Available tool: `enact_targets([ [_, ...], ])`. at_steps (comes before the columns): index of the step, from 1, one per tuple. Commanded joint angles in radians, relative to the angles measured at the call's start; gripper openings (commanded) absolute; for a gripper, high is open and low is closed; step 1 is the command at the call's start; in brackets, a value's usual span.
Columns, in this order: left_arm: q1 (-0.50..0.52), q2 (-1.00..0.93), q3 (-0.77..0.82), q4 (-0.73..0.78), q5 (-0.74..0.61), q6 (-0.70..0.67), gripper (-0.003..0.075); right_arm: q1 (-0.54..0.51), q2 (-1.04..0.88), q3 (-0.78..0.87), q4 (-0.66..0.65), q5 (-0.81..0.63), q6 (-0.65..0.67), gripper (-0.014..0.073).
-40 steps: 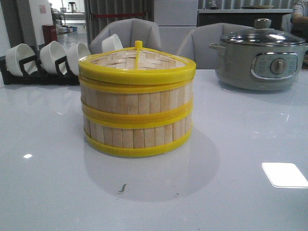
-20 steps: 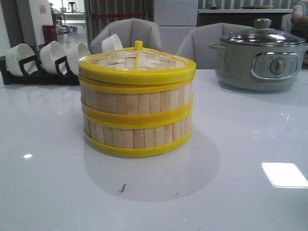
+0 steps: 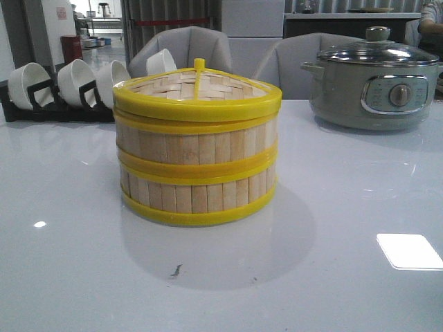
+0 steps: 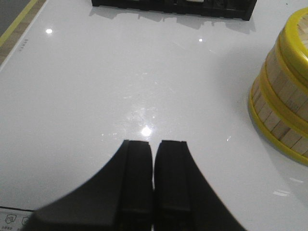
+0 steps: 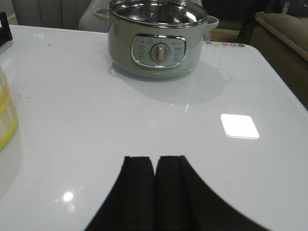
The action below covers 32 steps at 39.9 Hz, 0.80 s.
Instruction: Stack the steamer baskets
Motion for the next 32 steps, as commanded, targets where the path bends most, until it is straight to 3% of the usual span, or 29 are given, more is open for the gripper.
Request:
enact_targets([
  [1, -0.006, -0.003, -0.030, 0.047, -0.080, -0.007, 0.0085, -0.005, 0.002, -0.029, -0.009, -0.097, -0.004, 0.0067],
  [9, -0.006, -0.136, -0.012, 0.042, -0.131, -0.009, 0.0085, -0.005, 0.002, -0.029, -0.009, -0.095, -0.004, 0.0067],
  [14, -0.004, -0.284, 0.064, 0.029, -0.231, -0.009, 0.0085, -0.005, 0.002, -0.029, -0.009, -0.093, -0.004, 0.0067],
  [21, -0.004, -0.494, 0.251, -0.012, -0.368, -0.009, 0.0085, -0.005, 0.002, -0.029, -0.009, -0.087, -0.004, 0.0067],
  [32, -0.004, -0.629, 0.528, -0.012, -0.659, -0.009, 0.0085, -0.005, 0.002, -0.029, -0.009, -0.086, -0.004, 0.0067],
])
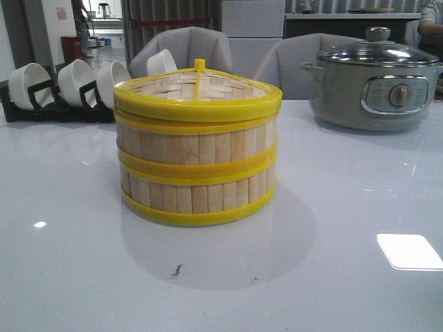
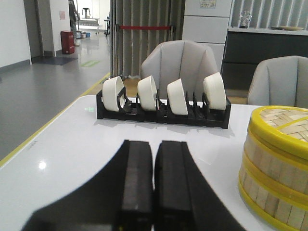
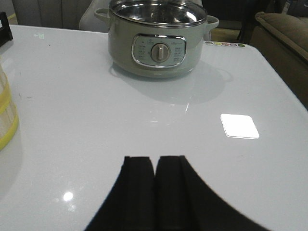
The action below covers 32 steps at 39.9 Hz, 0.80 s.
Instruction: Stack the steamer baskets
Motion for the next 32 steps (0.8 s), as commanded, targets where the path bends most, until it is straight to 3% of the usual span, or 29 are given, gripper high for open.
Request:
enact_targets([
  [1, -0.004, -0.026, 0.046, -0.010, -0.218, -0.009, 0.0085, -0.005, 0.002, -0.029, -0.009, -0.086, -0.004, 0.0067],
  [5, -0.004, -0.070, 0.119, -0.010, -0.285, -0.009, 0.0085, -0.005, 0.002, -0.029, -0.009, -0.086, -0.004, 0.0067],
  [11, -0.004, -0.083, 0.120, -0.010, -0.227, -0.004, 0.0085, -0.005, 0.002, -0.029, -0.009, -0.086, -0.004, 0.0067],
  [21, -0.004, -0.083, 0.120, -0.002, -0.227, 0.086, 0.0085, -0.005, 0.002, -0.029, -0.009, -0.086, -0.004, 0.0067],
  [32, -0.004, -0.083, 0.120, 0.000, -0.219, 0.095, 0.0085, -0.005, 0.002, -0.029, -0.009, -0.086, -0.004, 0.0067],
])
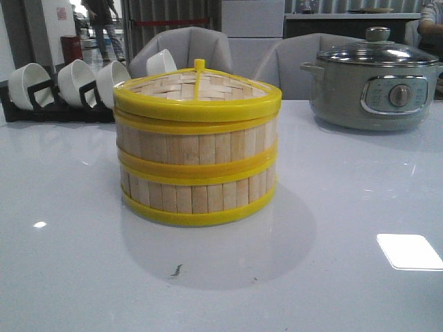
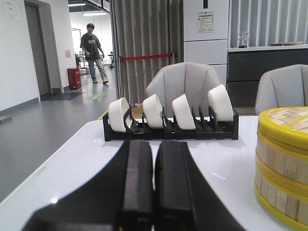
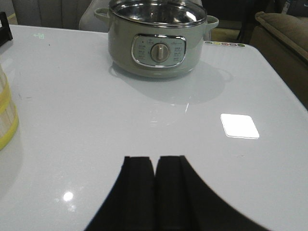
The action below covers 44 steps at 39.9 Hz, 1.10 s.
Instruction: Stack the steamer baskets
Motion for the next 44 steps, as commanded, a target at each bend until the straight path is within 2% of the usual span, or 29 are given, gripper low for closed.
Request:
enact_targets([
  [1, -0.004, -0.016, 0.000, -0.002, -0.077, 0.004, 0.0085, -0.005, 0.002, -0.029, -0.009, -0.086, -0.004, 0.0067],
  [44, -0.001, -0.014, 0.000, -0.002, -0.077, 0.004, 0.0085, -0.005, -0.024, -0.029, -0.011, -0.077, -0.004, 0.0067],
])
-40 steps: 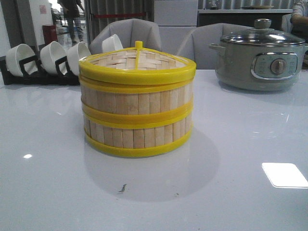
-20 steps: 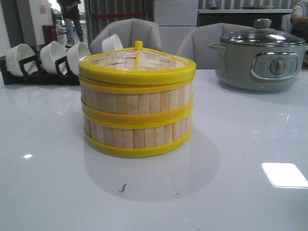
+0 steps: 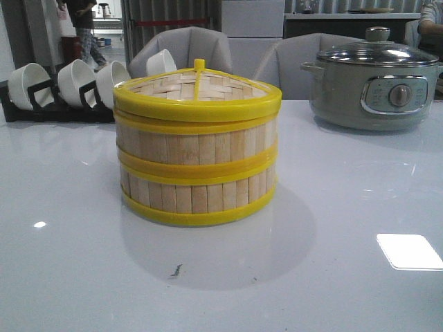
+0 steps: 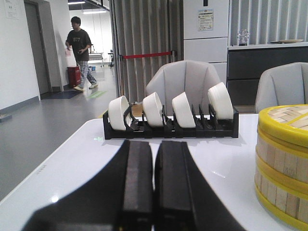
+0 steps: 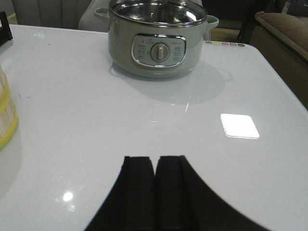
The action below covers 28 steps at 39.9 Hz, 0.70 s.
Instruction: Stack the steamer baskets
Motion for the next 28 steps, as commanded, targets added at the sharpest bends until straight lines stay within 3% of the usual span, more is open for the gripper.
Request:
enact_targets([
  [1, -0.001, -0.014, 0.000, -0.002, -0.081, 0.004, 0.0085, -0.005, -0.025, -0.029, -0.011, -0.073, -0.004, 0.0067],
  [9, -0.001, -0.014, 0.000, -0.002, -0.081, 0.004, 0.0085, -0.005, -0.139, 0.000, -0.013, -0.063, -0.004, 0.0066],
  [12, -0.001, -0.014, 0.000, -0.002, -0.081, 0.004, 0.0085, -0.002, -0.180, 0.035, -0.012, -0.075, -0.004, 0.0026],
  [24, -0.001, -0.014, 0.000, -0.002, -0.081, 0.004, 0.0085, -0.002, -0.361, 0.262, -0.012, -0.266, -0.003, 0.0030],
  [28, -0.001, -0.014, 0.000, -0.002, -0.081, 0.004, 0.0085, -0.001, -0.412, 0.257, -0.011, -0.210, -0.002, 0.0030],
])
